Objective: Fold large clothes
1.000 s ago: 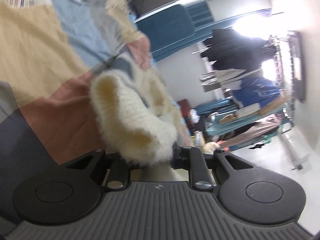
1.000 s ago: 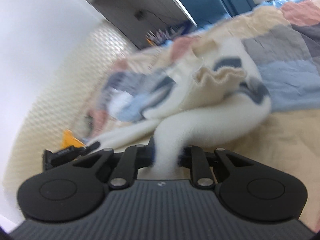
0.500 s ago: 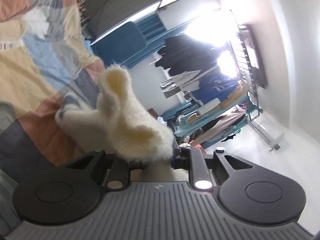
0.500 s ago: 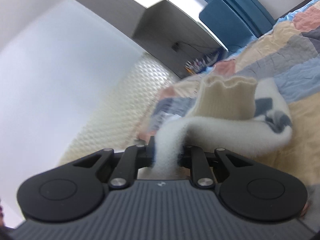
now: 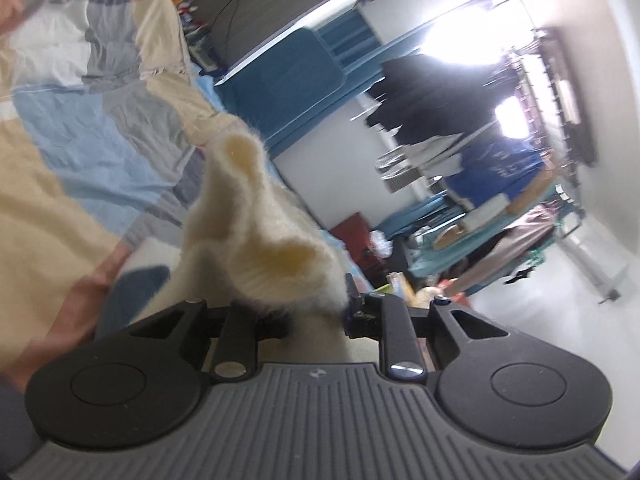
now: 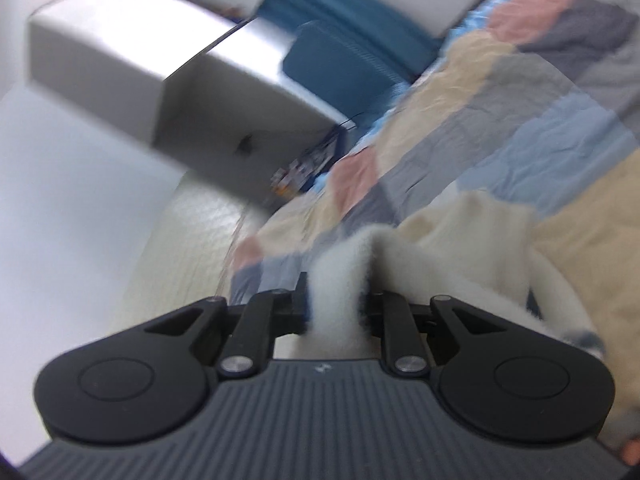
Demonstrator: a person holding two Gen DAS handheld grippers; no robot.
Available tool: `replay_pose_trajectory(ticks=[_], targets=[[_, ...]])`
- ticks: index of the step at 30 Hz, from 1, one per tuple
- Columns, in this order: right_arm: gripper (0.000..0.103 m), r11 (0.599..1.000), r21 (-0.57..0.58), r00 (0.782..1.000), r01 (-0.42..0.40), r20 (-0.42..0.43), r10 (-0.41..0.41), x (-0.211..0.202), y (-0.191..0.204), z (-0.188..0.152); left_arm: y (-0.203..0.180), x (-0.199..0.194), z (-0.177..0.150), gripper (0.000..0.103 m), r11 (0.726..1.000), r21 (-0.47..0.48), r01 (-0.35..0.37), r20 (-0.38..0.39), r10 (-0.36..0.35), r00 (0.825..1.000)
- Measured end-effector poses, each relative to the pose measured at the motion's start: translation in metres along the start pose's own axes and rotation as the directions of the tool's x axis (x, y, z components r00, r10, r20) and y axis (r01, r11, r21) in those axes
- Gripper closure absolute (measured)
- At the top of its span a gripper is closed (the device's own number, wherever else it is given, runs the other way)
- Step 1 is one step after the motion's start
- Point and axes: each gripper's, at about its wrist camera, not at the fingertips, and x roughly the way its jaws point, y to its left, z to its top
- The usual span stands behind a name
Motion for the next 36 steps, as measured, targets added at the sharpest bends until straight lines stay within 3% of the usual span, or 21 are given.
replay_pose_trajectory(ticks=[4, 9, 14, 20, 26, 28, 30, 32, 35, 36], targets=[[0.082, 0.991, 0.073, 0.993, 0.114, 0.016, -0.115, 0.048, -0.02, 0.011, 0.027, 0.055, 0.021, 0.077, 0.998, 0.01, -0.065, -0.047, 0.065, 0.997], [0.082, 0.986, -0.012, 0.986, 0.164, 0.007, -0.164, 0.084, -0.042, 0.015, 0.076, 0.098, 0.026, 0.077, 0.998, -0.026, -0.056, -0.066, 0.054, 0.996], [0.082, 0.972, -0.048, 0.973, 0.23, 0.007, -0.23, 0.119, -0.061, 0.018, 0.109, 0.142, 0.028, 0.077, 0.996, -0.005, -0.094, -0.087, 0.094, 0.992], [0.081, 0.966, -0.042, 0.967, 0.256, -0.006, -0.256, 0.145, -0.077, 0.022, 0.148, 0.176, 0.031, 0.077, 0.992, -0.045, -0.115, -0.13, 0.108, 0.986], [0.081, 0.967, -0.049, 0.968, 0.249, -0.012, -0.25, 0.15, -0.079, 0.022, 0.15, 0.183, 0.028, 0.074, 0.993, -0.023, -0.117, -0.133, 0.113, 0.985], [0.081, 0.969, -0.044, 0.97, 0.243, -0.017, -0.244, 0.147, -0.077, 0.021, 0.145, 0.179, 0.027, 0.068, 0.994, -0.008, -0.113, -0.13, 0.111, 0.985], [0.078, 0.97, -0.047, 0.971, 0.237, -0.023, -0.238, 0.143, -0.074, 0.02, 0.138, 0.171, 0.024, 0.039, 0.996, 0.002, -0.092, -0.127, 0.092, 0.988], [0.064, 0.973, -0.053, 0.974, 0.223, -0.029, -0.225, 0.135, -0.069, 0.016, 0.128, 0.154, 0.02, 0.03, 0.997, 0.028, -0.079, -0.094, 0.081, 0.992], [0.036, 0.971, -0.104, 0.976, 0.214, -0.013, -0.216, 0.117, -0.055, 0.005, 0.107, 0.128, 0.014, 0.028, 0.991, 0.101, -0.088, -0.07, 0.095, 0.993], [0.033, 0.965, -0.141, 0.975, 0.219, -0.008, -0.222, 0.111, -0.047, 0.0, 0.101, 0.121, 0.01, 0.028, 0.988, 0.123, -0.092, -0.069, 0.101, 0.992]])
